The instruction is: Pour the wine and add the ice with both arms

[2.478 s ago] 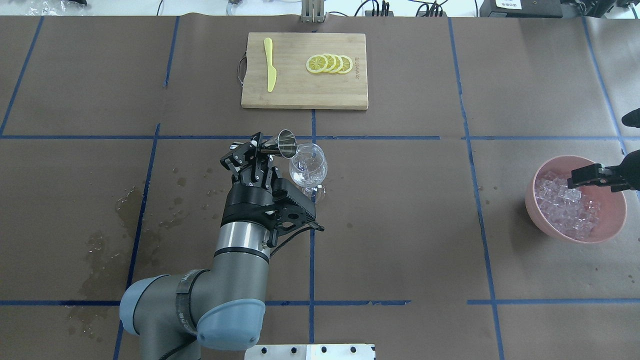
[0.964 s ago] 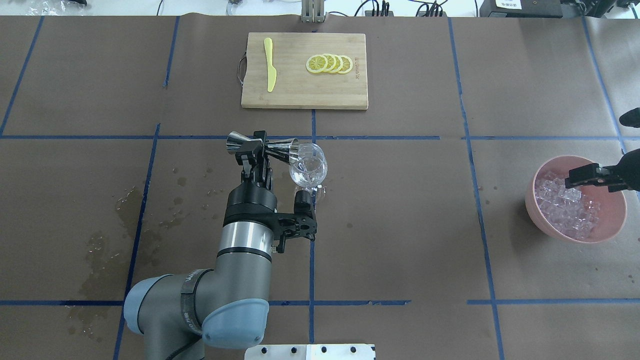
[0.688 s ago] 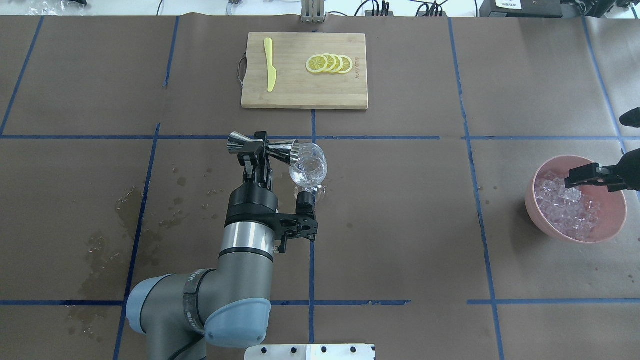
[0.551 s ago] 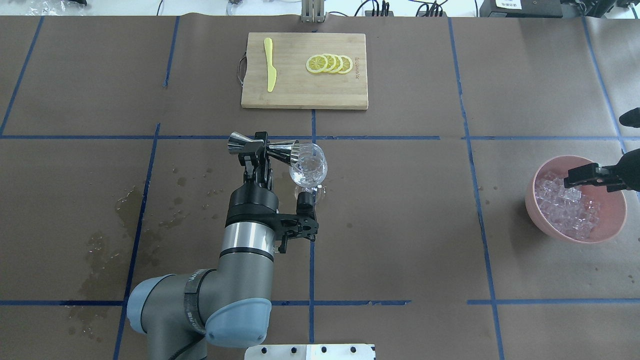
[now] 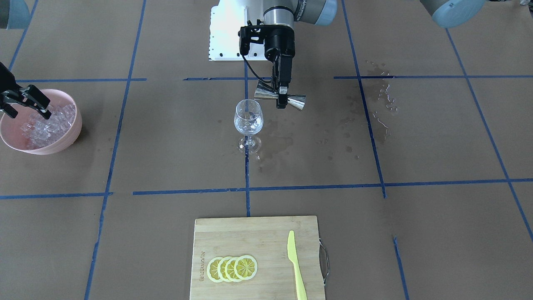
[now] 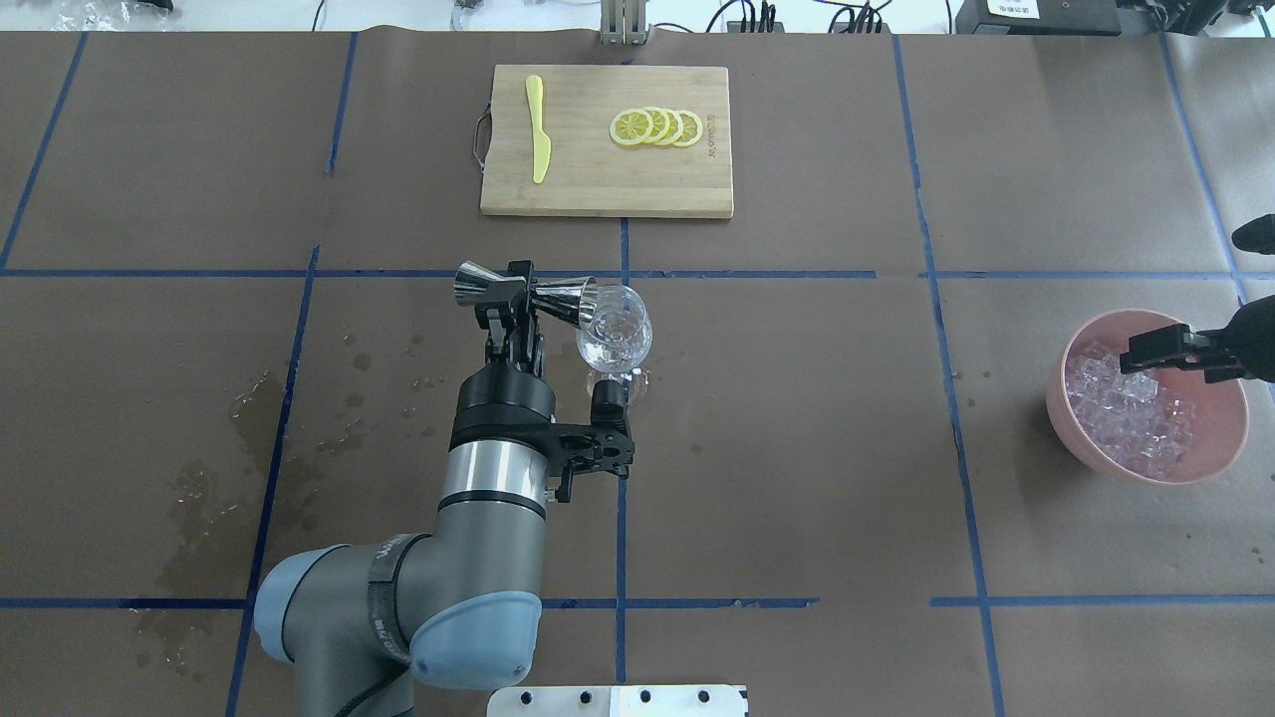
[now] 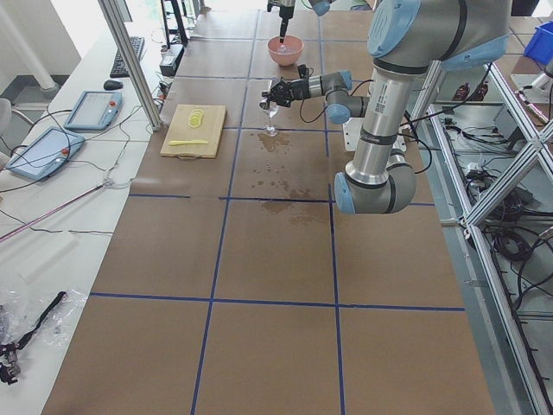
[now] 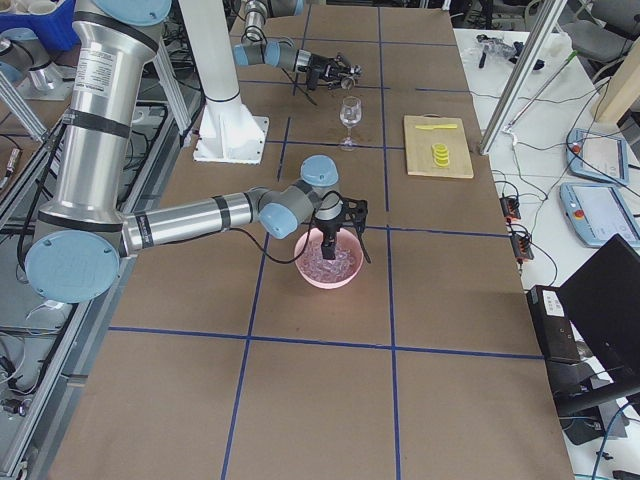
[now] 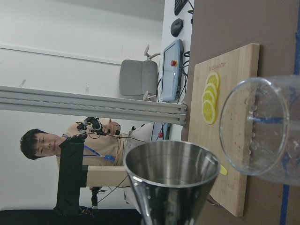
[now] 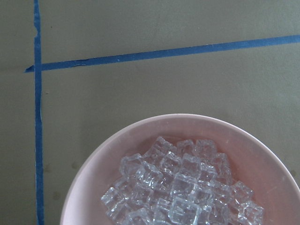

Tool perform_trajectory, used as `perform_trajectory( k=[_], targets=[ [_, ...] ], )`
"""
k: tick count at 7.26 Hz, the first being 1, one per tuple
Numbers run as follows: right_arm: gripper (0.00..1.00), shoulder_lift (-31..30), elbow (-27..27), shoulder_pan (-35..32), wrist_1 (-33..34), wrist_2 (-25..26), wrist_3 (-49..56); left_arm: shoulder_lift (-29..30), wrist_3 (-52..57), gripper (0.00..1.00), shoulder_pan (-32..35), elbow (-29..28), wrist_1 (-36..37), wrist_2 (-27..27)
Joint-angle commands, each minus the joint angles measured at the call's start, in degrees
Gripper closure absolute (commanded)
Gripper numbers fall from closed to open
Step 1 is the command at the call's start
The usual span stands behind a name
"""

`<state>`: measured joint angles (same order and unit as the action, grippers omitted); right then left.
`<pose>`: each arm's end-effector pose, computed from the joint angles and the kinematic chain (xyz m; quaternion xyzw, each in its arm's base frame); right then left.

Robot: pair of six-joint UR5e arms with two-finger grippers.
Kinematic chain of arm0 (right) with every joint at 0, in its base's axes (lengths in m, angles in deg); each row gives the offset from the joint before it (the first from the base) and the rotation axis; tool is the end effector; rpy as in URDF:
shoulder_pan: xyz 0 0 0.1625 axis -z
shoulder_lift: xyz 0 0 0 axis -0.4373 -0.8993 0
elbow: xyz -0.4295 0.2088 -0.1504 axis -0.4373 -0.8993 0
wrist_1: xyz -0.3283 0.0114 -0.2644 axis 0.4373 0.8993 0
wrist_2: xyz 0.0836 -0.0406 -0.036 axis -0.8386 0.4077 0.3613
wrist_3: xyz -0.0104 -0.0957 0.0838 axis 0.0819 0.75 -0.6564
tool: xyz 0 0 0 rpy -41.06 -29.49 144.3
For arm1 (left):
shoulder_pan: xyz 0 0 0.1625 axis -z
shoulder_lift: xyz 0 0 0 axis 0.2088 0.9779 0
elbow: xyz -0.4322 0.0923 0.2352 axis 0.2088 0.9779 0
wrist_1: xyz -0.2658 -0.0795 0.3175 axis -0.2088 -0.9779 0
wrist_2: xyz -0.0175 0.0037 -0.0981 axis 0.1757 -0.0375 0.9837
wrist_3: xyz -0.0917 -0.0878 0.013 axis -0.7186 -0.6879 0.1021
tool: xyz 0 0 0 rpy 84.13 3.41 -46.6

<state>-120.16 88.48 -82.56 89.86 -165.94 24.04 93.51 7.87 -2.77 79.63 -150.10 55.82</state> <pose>-0.1803 -0.3960 0.6102 0.0471 -0.3968 0.0776 0.9134 0.5781 -0.3501 0.2343 0.6286 -0.1566 0.3080 0.6968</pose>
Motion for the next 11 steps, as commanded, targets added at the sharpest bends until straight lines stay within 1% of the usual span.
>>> perform_trajectory(
  k=[1, 2, 3, 4, 5, 7, 9, 10, 11],
  targets=[
    [0.00, -0.1, 0.0, 0.0, 0.0, 0.0, -0.1, -0.1, -0.5, 1.00, 0.3, 0.1, -0.4, -0.1],
    [0.00, -0.1, 0.0, 0.0, -0.3, 0.1, -0.2, -0.2, -0.5, 1.00, 0.5, 0.6, -0.5, -0.1],
    [0.00, -0.1, -0.2, 1.5, -0.5, 0.4, -0.9, -0.5, -0.5, 1.00, 0.9, 1.0, -2.7, -0.1],
    [0.00, -0.1, -0.8, 2.7, -1.6, 1.1, -2.5, -1.8, -0.5, 1.00, 1.3, 1.4, -4.8, -0.1],
    [0.00, -0.1, -1.9, 3.0, -3.0, 2.1, -2.5, -4.4, -0.5, 1.00, 1.4, 3.0, -5.9, -0.1],
    [0.00, 0.0, -3.6, 3.2, -3.5, 2.3, -2.0, -7.8, -0.6, 1.00, 1.5, 5.4, -7.8, 0.0],
    [0.00, 0.0, -4.6, 3.3, -3.5, 2.5, -2.0, -13.2, -0.5, 1.00, 1.5, 5.9, -16.7, -0.1],
    [0.03, 0.1, -4.8, 3.3, -3.5, 2.5, -2.0, -16.0, -0.5, 1.00, 1.7, 5.9, -21.6, -0.1],
    [0.10, 0.1, -4.8, 3.3, -3.4, 2.5, -2.4, -18.1, -0.5, 1.00, 2.0, 5.8, -26.0, -0.1]
  ],
)
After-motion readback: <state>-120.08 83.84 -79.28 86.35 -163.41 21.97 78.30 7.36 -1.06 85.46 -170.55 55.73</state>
